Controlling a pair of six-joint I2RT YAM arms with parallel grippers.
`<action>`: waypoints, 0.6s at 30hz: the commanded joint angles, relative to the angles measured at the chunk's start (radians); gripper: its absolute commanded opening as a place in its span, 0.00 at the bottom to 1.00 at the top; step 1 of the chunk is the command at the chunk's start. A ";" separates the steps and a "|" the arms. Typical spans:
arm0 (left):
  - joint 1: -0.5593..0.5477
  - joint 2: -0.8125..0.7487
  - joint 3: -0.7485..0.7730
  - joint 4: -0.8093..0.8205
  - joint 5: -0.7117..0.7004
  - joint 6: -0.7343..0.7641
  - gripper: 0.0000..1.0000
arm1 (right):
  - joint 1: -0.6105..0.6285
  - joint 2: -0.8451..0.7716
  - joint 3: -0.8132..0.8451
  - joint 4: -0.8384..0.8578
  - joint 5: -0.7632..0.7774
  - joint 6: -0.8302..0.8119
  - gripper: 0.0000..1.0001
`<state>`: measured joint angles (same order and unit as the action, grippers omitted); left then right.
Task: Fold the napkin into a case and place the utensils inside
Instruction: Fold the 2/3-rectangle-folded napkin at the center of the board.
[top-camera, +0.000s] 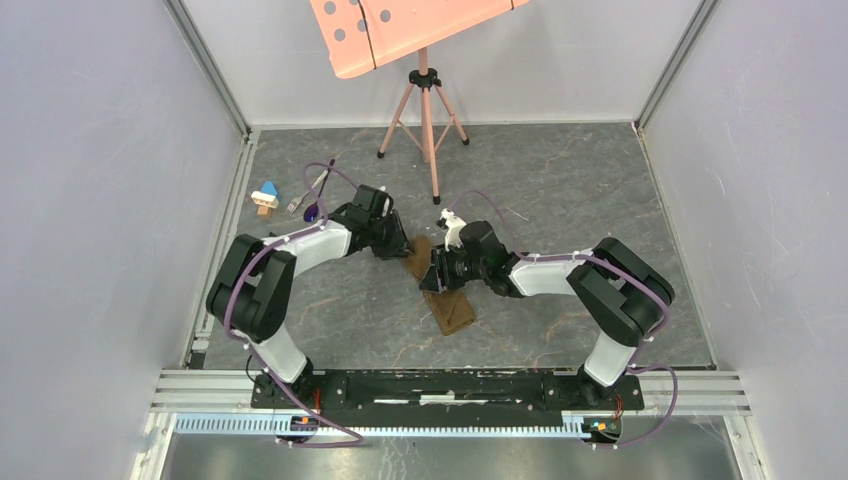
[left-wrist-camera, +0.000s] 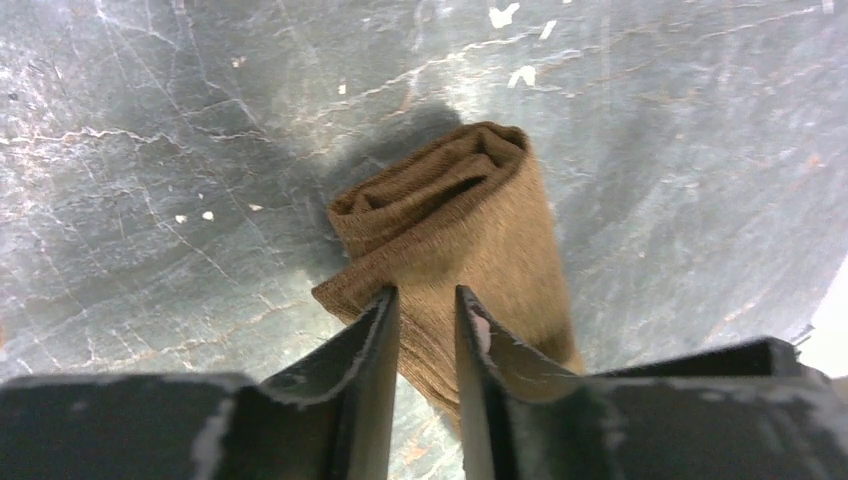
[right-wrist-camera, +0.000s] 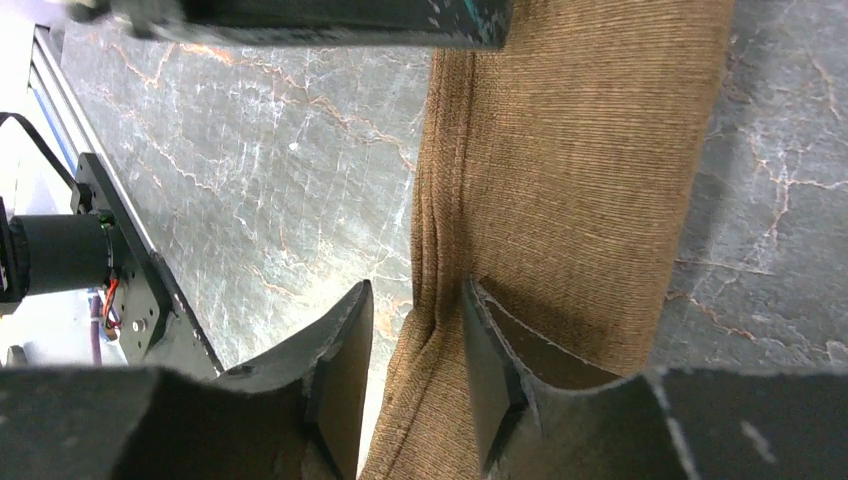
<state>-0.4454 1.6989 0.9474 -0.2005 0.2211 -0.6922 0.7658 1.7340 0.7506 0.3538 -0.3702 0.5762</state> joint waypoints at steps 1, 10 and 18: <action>0.005 -0.135 0.006 0.013 0.045 0.073 0.39 | 0.001 -0.041 0.035 -0.015 -0.033 -0.058 0.45; 0.017 -0.251 -0.087 -0.044 -0.008 -0.046 0.63 | -0.010 -0.039 0.042 -0.033 -0.027 -0.088 0.47; 0.056 -0.093 -0.102 0.073 0.066 -0.151 0.59 | -0.011 -0.047 0.041 -0.033 -0.027 -0.088 0.46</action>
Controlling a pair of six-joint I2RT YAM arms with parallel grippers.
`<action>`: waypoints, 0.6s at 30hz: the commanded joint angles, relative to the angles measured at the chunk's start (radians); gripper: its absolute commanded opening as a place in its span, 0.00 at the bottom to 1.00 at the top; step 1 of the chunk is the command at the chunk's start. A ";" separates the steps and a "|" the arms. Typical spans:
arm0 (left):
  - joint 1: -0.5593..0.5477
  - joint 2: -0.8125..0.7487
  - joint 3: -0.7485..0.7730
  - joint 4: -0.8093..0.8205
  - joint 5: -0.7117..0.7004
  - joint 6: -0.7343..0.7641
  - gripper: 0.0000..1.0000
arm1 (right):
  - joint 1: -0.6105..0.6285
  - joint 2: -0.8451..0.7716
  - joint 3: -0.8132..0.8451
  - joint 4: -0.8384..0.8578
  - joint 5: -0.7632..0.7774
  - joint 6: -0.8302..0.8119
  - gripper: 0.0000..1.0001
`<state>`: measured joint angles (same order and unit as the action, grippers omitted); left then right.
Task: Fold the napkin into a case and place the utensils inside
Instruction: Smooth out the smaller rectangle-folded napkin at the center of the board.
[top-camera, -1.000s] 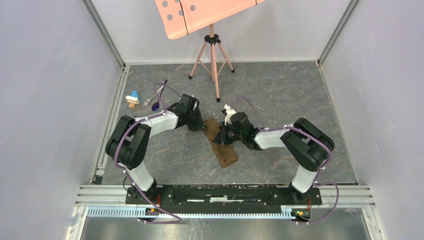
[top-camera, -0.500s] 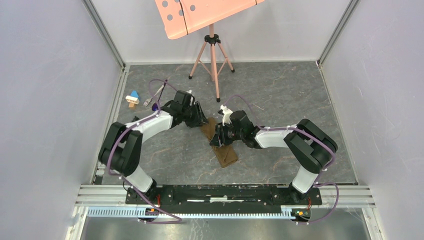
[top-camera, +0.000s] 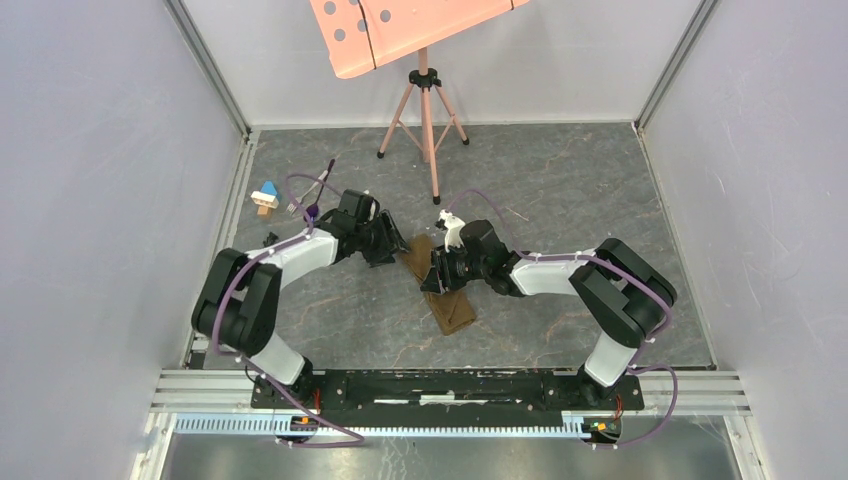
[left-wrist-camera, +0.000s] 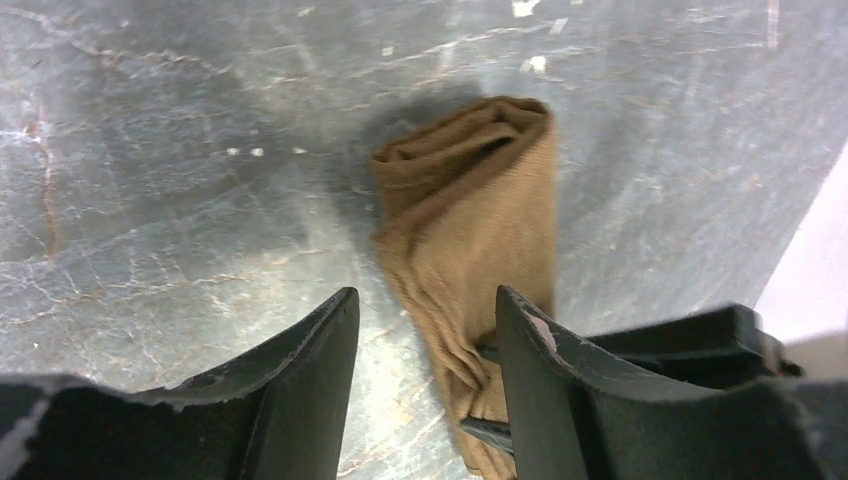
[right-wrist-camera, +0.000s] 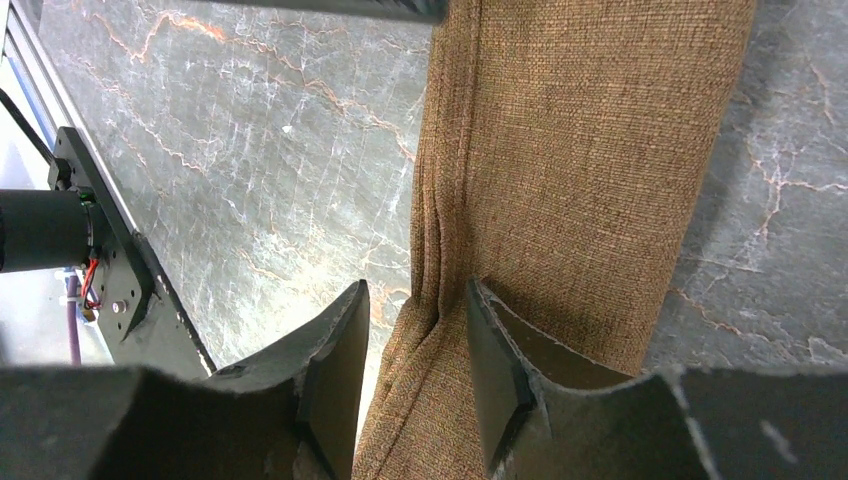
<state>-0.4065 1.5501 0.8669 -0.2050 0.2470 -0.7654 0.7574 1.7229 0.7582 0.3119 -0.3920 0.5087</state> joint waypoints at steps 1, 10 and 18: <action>0.019 0.065 -0.030 0.108 0.042 -0.080 0.57 | -0.003 -0.034 0.034 0.009 -0.008 -0.021 0.46; 0.021 0.091 -0.035 0.197 0.001 -0.048 0.47 | -0.003 -0.022 0.020 0.037 -0.030 -0.007 0.45; 0.021 0.121 -0.004 0.199 0.017 -0.035 0.26 | -0.003 -0.030 0.018 0.034 -0.036 -0.011 0.45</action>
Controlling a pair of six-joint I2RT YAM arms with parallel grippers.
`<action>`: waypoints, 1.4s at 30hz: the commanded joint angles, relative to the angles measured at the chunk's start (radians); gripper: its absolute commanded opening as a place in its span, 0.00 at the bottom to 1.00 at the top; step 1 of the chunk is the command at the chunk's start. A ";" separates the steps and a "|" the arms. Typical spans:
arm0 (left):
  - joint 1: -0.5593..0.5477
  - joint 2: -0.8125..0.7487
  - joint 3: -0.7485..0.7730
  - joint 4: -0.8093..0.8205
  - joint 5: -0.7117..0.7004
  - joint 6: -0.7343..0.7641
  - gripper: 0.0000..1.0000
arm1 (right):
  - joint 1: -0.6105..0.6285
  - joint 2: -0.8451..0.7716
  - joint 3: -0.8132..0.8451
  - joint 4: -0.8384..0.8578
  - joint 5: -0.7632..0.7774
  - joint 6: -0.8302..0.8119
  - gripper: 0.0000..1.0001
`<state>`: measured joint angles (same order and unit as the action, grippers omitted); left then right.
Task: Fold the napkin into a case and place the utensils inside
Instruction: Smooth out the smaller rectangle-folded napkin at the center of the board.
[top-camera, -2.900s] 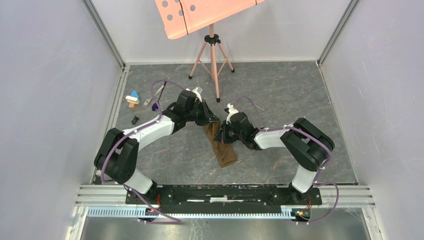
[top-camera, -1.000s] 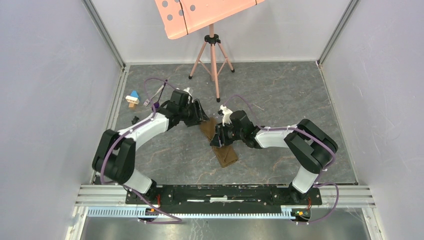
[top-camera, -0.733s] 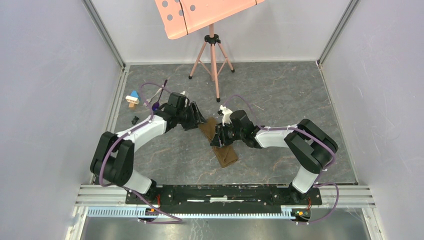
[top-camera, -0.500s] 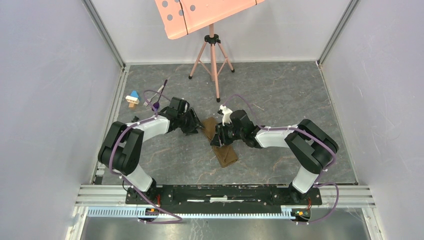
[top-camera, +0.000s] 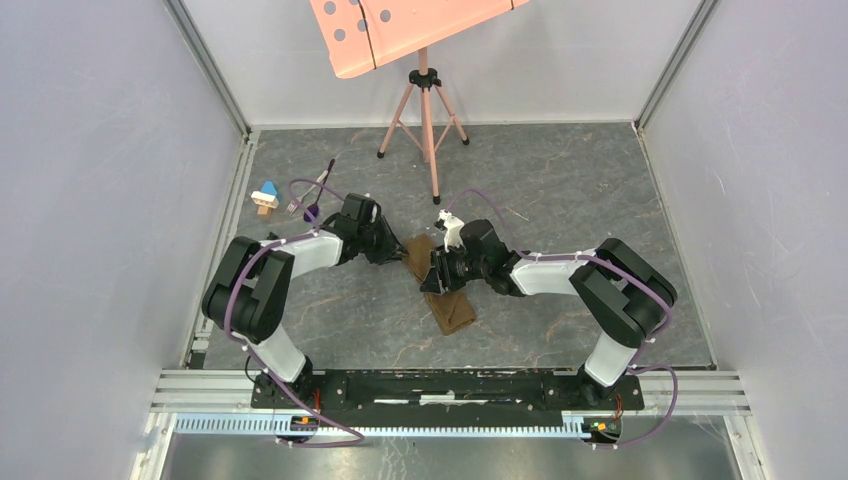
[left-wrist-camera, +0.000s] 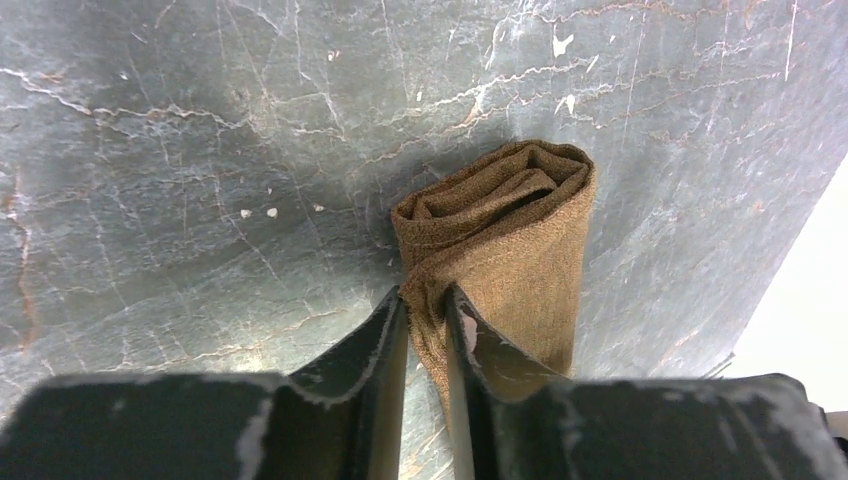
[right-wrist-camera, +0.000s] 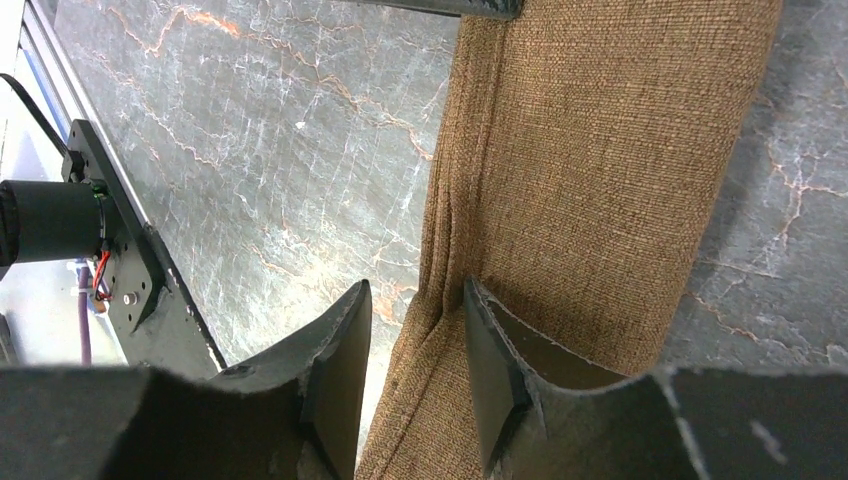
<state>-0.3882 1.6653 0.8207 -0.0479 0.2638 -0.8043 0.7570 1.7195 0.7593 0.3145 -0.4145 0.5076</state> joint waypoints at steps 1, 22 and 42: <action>0.003 0.003 0.045 0.042 0.000 0.007 0.23 | -0.002 -0.031 0.014 0.031 -0.014 -0.010 0.45; 0.001 0.076 0.100 0.080 0.050 0.031 0.08 | -0.026 -0.065 -0.030 0.076 -0.069 0.037 0.46; 0.010 0.151 0.100 0.085 0.045 0.056 0.03 | -0.021 -0.068 -0.251 0.205 -0.138 0.071 0.31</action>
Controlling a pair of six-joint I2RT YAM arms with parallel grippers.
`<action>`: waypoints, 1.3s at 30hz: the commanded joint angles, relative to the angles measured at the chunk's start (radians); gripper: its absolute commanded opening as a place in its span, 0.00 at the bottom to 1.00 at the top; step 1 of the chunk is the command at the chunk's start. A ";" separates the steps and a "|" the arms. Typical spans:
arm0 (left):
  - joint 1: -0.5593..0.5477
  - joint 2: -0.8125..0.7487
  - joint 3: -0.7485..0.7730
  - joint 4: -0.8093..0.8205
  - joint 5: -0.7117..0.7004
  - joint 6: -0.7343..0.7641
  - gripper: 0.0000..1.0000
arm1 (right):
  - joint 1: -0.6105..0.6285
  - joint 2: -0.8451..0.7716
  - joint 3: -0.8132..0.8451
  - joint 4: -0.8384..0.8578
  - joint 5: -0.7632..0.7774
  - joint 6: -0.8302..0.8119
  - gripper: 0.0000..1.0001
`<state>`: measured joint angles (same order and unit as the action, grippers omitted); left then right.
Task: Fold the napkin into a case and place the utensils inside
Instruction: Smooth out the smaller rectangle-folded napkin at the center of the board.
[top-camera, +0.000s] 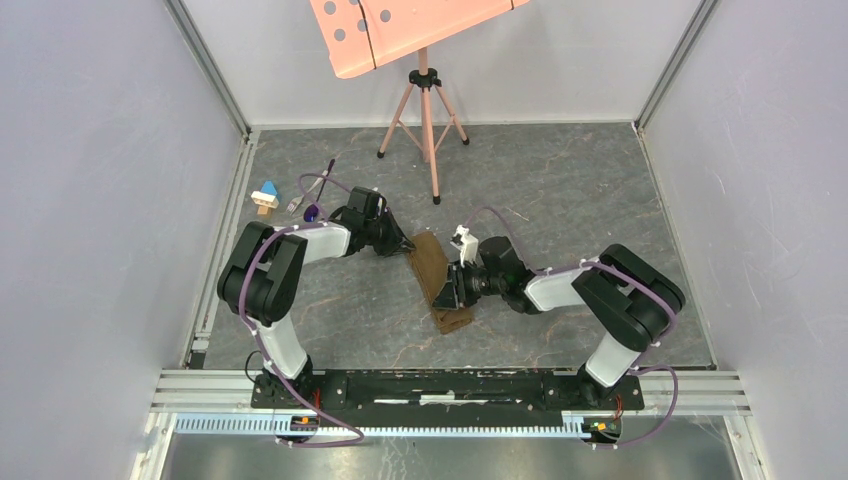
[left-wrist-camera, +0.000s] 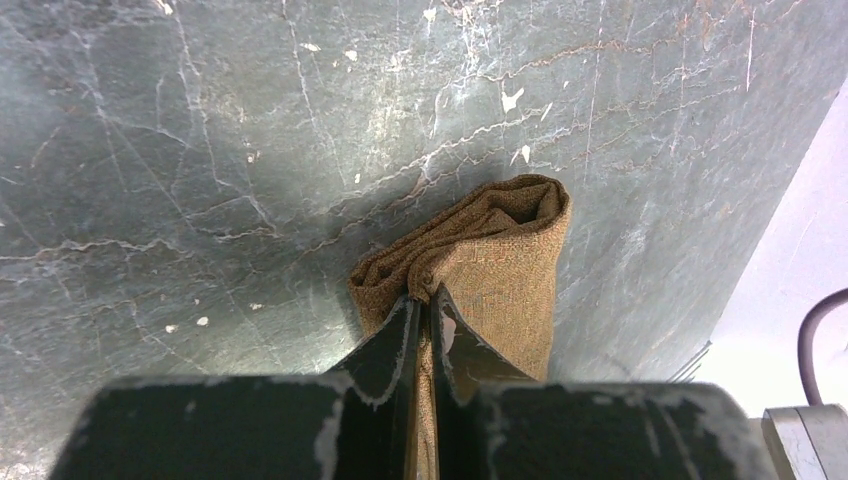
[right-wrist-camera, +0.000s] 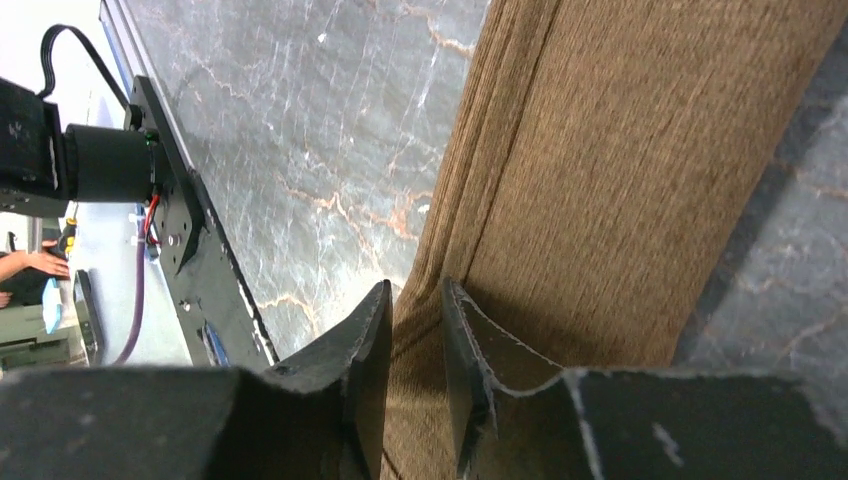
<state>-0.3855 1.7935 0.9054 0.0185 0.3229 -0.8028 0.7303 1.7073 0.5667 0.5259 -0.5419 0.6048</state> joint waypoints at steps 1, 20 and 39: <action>0.007 0.024 0.016 0.018 -0.013 0.055 0.03 | 0.005 -0.072 -0.059 -0.018 -0.013 -0.028 0.31; 0.008 0.049 0.013 0.028 -0.007 0.054 0.02 | 0.039 -0.164 -0.177 -0.052 -0.008 -0.036 0.24; 0.008 0.029 0.016 0.004 0.003 0.066 0.03 | 0.084 -0.126 -0.113 -0.112 0.095 -0.103 0.27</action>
<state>-0.3813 1.8095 0.9077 0.0433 0.3508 -0.8024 0.8047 1.5642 0.5282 0.3618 -0.4778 0.4969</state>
